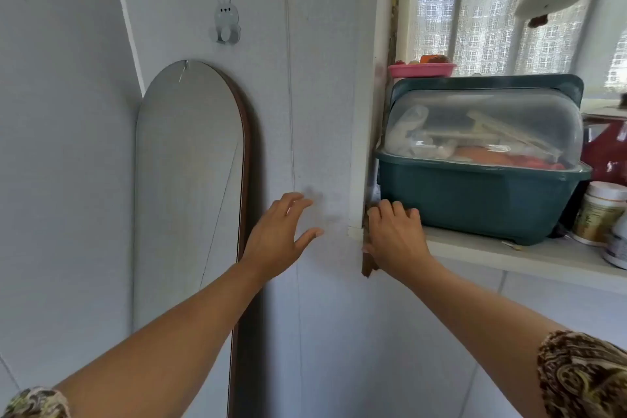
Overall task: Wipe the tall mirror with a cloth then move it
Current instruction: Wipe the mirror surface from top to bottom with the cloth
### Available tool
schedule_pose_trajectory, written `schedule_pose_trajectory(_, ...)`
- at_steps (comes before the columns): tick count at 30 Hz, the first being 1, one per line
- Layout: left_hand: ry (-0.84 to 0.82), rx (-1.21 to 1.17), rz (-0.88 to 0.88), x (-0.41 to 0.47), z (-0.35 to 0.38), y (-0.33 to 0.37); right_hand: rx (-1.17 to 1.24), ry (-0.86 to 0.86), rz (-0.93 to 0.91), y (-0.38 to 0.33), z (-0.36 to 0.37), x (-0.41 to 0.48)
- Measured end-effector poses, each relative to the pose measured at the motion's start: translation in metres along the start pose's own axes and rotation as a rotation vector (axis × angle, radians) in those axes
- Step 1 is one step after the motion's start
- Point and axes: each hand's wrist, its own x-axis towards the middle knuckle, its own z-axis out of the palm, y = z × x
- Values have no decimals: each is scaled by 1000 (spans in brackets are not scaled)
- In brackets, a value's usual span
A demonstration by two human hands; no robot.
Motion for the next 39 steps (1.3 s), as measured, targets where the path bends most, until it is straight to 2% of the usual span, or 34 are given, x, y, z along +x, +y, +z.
schedule_pose_trajectory(5, -132, -66, -125, 9, 13, 10, 37, -45, 78, 11, 12, 1)
schedule_pose_trajectory(10, -154, -133, -189, 13, 19, 22, 67, -65, 46, 15, 9, 7)
schedule_pose_trajectory(15, -196, -197, -239, 17, 26, 33, 235, -47, 48, 19, -1, 6)
schedule_pose_trajectory(22, -245, -397, -336, 26, 16, 46, 397, 37, 80, 9, -23, -6)
schedule_pose_trajectory(26, -280, -681, -475, 29, 7, 48, 525, 130, 80, -4, -38, -6)
schedule_pose_trajectory(30, -174, -830, -584, 33, -5, 48, 674, 260, 11, -24, -51, -1)
schedule_pose_trajectory(35, -80, -958, -482, 30, -30, 36, 927, 333, 27, -50, -64, 15)
schedule_pose_trajectory(39, 143, -997, -494, 24, -48, 24, 1025, 364, -101, -68, -69, 31)
